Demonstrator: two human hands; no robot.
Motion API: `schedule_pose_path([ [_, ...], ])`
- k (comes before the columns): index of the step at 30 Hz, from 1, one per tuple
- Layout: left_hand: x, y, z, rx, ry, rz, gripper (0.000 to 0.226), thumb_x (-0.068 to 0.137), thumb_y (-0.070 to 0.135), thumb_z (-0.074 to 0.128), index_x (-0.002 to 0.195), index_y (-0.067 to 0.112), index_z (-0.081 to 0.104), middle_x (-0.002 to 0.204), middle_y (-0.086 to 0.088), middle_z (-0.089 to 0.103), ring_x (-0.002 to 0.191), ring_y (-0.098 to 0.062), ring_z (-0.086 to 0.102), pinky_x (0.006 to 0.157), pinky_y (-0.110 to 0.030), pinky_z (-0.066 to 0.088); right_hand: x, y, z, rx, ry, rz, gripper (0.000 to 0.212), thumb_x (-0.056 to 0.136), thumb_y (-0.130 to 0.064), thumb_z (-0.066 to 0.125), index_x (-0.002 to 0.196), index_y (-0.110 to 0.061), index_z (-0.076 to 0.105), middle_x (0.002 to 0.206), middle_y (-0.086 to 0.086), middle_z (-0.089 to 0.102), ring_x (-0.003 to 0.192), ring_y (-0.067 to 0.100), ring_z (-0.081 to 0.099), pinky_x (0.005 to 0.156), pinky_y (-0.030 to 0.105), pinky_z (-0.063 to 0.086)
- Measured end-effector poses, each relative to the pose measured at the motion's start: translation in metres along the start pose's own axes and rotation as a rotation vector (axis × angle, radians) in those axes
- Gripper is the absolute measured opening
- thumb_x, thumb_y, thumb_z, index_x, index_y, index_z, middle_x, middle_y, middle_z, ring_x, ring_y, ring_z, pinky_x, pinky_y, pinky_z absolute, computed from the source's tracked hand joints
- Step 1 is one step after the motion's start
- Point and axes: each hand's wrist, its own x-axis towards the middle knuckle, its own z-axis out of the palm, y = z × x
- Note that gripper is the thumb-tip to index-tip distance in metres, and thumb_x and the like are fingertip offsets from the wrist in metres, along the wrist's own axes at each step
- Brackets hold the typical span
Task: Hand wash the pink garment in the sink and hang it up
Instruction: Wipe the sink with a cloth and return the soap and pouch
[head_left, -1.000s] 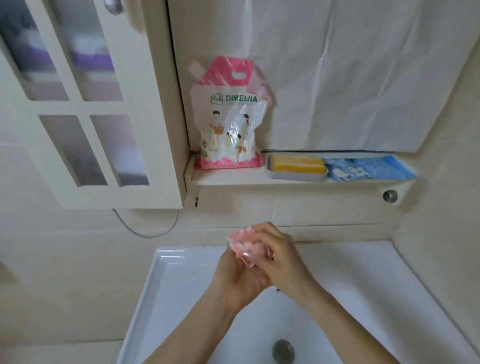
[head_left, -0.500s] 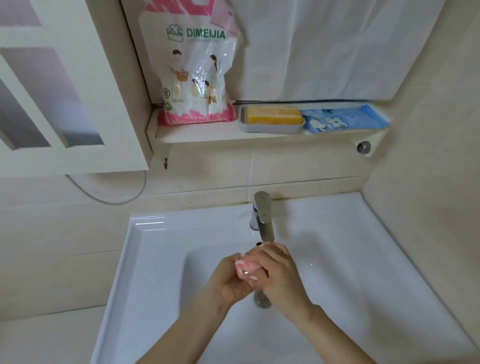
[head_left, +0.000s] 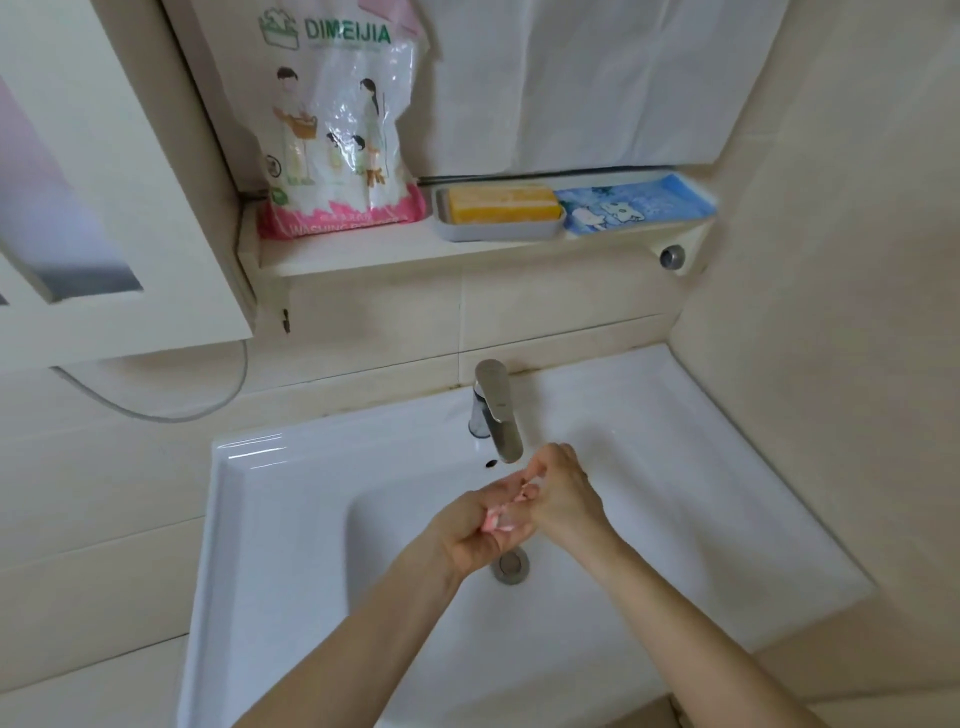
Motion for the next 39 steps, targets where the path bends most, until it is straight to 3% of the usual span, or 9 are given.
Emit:
schedule_pose_path([
  [4, 0.021, 0.004, 0.002, 0.024, 0.135, 0.015, 0.028, 0.100, 0.009, 0.040, 0.084, 0.000, 0.061, 0.054, -0.004, 0.058, 0.043, -0.013, 0.055, 0.045, -0.021, 0.050, -0.008, 0.007, -0.003, 0.173, -0.062, -0.128, 0.059, 0.069, -0.031, 0.080, 0.119, -0.031, 0.049, 0.119, -0.016, 0.046, 0.102, -0.001, 0.053, 0.079, 0.017, 0.042],
  [7, 0.046, 0.000, -0.001, -0.076, 0.228, 0.011, 0.028, 0.102, 0.008, 0.038, 0.081, 0.000, 0.055, 0.047, -0.004, 0.048, 0.037, -0.012, 0.043, 0.036, -0.015, 0.038, -0.008, 0.034, -0.013, 0.573, -0.050, -0.022, 0.029, 0.072, -0.023, 0.063, 0.099, -0.032, 0.066, 0.105, -0.013, 0.064, 0.095, 0.008, 0.062, 0.083, 0.027, 0.051],
  [9, 0.057, -0.005, -0.005, -0.131, 0.259, 0.008, 0.031, 0.101, 0.019, 0.043, 0.076, 0.002, 0.050, 0.043, -0.005, 0.045, 0.029, -0.012, 0.039, 0.035, -0.013, 0.034, 0.004, 0.067, -0.003, 0.333, -0.037, 0.082, 0.026, 0.081, -0.017, 0.054, 0.085, -0.038, 0.069, 0.099, -0.012, 0.068, 0.089, 0.016, 0.064, 0.077, 0.029, 0.052],
  [12, 0.065, -0.012, -0.011, -0.165, 0.292, 0.001, 0.039, 0.097, 0.032, 0.048, 0.069, 0.005, 0.046, 0.041, -0.005, 0.046, 0.028, -0.012, 0.042, 0.033, -0.013, 0.034, 0.022, 0.119, 0.044, -0.247, -0.393, 0.086, 0.042, 0.092, -0.011, 0.041, 0.116, -0.036, 0.065, 0.128, -0.004, 0.058, 0.114, 0.018, 0.056, 0.086, 0.025, 0.044],
  [18, 0.076, -0.021, -0.040, -0.136, 0.414, -0.022, 0.050, 0.098, 0.038, 0.044, 0.057, 0.009, 0.044, 0.039, -0.004, 0.043, 0.028, -0.012, 0.039, 0.032, -0.013, 0.034, 0.048, 0.165, 0.125, -0.535, -0.648, 0.109, 0.066, 0.092, -0.008, 0.038, 0.151, -0.030, 0.018, 0.143, 0.013, 0.035, 0.127, 0.032, 0.045, 0.102, 0.034, 0.038],
  [27, 0.101, -0.023, -0.045, -0.126, 0.475, 0.012, 0.063, 0.104, 0.032, 0.034, 0.043, 0.013, 0.035, 0.036, 0.003, 0.031, 0.026, -0.008, 0.030, 0.034, -0.012, 0.020, 0.060, 0.181, 0.135, -0.477, -0.603, 0.063, 0.052, 0.094, -0.009, 0.036, 0.145, -0.018, 0.032, 0.137, 0.013, 0.043, 0.120, 0.029, 0.051, 0.098, 0.032, 0.041],
  [31, 0.113, -0.025, -0.034, 0.030, 0.512, 0.020, 0.047, 0.103, 0.029, 0.030, 0.058, 0.015, 0.031, 0.033, 0.005, 0.028, 0.025, -0.007, 0.025, 0.028, -0.015, 0.021, 0.050, 0.191, 0.109, -0.256, -0.440, 0.043, 0.039, 0.094, -0.013, 0.042, 0.130, -0.024, 0.052, 0.127, 0.004, 0.053, 0.114, 0.021, 0.054, 0.094, 0.027, 0.041],
  [35, 0.124, -0.028, -0.035, -0.082, 0.439, -0.023, 0.069, 0.103, 0.026, 0.023, 0.035, 0.013, 0.034, 0.031, 0.004, 0.028, 0.023, -0.008, 0.028, 0.025, -0.016, 0.017, 0.030, 0.206, 0.085, -0.135, -0.383, 0.047, 0.035, 0.092, -0.010, 0.043, 0.115, -0.024, 0.065, 0.117, 0.001, 0.064, 0.107, 0.017, 0.059, 0.091, 0.025, 0.043],
  [39, 0.135, -0.030, -0.026, -0.002, 0.594, 0.070, 0.044, 0.102, 0.017, 0.026, 0.058, 0.020, 0.021, 0.034, 0.004, 0.024, 0.024, -0.008, 0.021, 0.028, -0.011, 0.012, 0.017, 0.212, 0.074, -0.093, -0.379, 0.043, 0.035, 0.091, -0.009, 0.043, 0.109, -0.025, 0.067, 0.115, -0.003, 0.066, 0.106, 0.014, 0.059, 0.089, 0.022, 0.041],
])
